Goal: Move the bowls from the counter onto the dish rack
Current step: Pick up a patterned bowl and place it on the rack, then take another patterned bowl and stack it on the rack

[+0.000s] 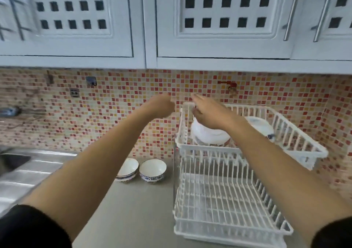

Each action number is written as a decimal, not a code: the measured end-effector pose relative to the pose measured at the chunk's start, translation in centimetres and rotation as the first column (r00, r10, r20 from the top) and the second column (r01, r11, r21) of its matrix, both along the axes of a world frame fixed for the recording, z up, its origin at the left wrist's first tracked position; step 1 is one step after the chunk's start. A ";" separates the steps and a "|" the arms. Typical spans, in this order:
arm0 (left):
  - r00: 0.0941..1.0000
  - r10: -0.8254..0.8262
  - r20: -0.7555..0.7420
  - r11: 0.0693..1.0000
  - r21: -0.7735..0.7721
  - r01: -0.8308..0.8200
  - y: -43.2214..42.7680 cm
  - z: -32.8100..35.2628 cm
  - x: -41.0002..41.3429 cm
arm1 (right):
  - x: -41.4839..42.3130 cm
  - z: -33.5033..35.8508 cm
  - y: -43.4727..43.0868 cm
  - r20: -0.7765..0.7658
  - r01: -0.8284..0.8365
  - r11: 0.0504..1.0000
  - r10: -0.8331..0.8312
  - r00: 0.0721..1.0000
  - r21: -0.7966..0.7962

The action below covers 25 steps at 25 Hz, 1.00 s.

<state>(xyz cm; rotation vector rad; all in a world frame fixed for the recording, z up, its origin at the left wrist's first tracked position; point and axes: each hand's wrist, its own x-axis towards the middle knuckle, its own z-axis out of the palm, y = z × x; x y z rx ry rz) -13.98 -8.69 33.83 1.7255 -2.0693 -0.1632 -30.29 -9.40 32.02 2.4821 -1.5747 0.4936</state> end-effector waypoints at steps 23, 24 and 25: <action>0.963 0.262 -0.064 0.819 0.542 -0.187 -13.6 -29.9 16.9 | 18.1 -31.0 -17.1 0.312 0.389 0.657 -0.692 0.651 0.646; 0.957 0.277 -0.089 0.818 0.544 -0.186 -13.7 -30.5 16.8 | 18.1 -31.5 -17.1 0.302 0.389 0.643 -0.701 0.646 0.660; 0.943 0.303 -0.136 0.814 0.552 -0.181 -14.5 -31.6 16.6 | 18.1 -32.2 -17.5 0.293 0.386 0.622 -0.715 0.634 0.682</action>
